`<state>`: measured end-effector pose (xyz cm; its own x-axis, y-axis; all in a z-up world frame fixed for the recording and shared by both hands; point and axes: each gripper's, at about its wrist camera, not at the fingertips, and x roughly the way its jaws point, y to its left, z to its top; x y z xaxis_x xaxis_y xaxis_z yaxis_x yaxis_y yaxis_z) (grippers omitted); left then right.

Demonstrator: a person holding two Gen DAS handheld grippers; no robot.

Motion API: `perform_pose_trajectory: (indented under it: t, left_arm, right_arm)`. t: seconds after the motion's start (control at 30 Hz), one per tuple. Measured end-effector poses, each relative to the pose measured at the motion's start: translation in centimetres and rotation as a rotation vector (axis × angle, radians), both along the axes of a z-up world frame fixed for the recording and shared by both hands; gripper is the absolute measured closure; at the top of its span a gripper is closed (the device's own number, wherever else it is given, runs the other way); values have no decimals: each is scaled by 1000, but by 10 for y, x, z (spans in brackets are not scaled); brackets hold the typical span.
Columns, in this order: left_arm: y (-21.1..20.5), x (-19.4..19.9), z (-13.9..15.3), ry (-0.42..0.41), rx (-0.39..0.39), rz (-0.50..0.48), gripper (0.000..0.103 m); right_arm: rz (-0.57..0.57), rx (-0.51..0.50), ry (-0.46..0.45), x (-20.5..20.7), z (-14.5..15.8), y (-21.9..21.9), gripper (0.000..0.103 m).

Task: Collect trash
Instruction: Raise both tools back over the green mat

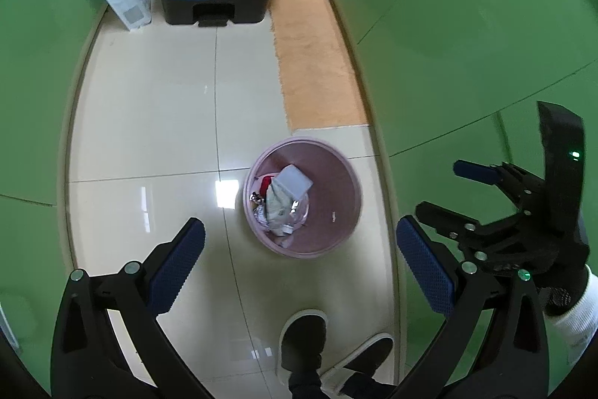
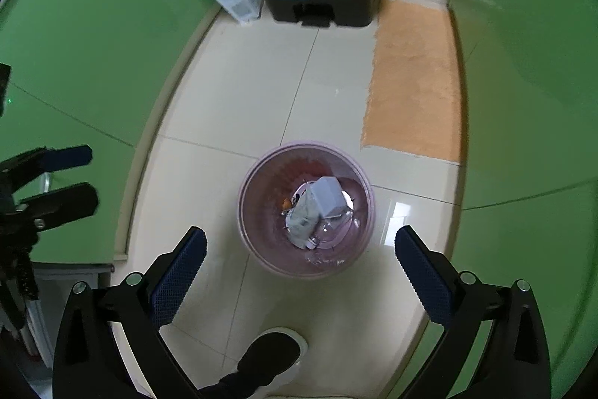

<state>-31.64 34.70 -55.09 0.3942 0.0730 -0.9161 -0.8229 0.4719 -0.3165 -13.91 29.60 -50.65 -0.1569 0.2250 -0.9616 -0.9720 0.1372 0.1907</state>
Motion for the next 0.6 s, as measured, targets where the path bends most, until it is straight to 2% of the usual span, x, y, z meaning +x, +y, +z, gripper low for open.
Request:
perform_pose_trajectory:
  t: [0.1,0.2,0.3,0.33,0.37,0.4,0.6]
  left_arm:
    - [-8,5,40,-18,15,-1,3]
    - [-17,10,86,-33,38,-12,3]
    - [-32,18,154,-49,74,-35,3]
    - [-35,21,172,-51,82,-44,3]
    - [-40,24,191,-56,90,-55,3]
    - [-45,28,210,-60,99,-67,3]
    - [-82,65,337,-118,176,-194,3]
  right_arm:
    - [-43,34,0,9,46,-13,6]
    - [-92,84,1,17,118,-34,6]
    - [-133,131,4,23,183,-52,6]
    - [-152,159,-1,25,218,-62,6]
    - [-163,173,1,26,236,-68,6]
    - [-182,197,5,29,268,-79,6]
    - [-286,310,-39,49,396,-133,6]
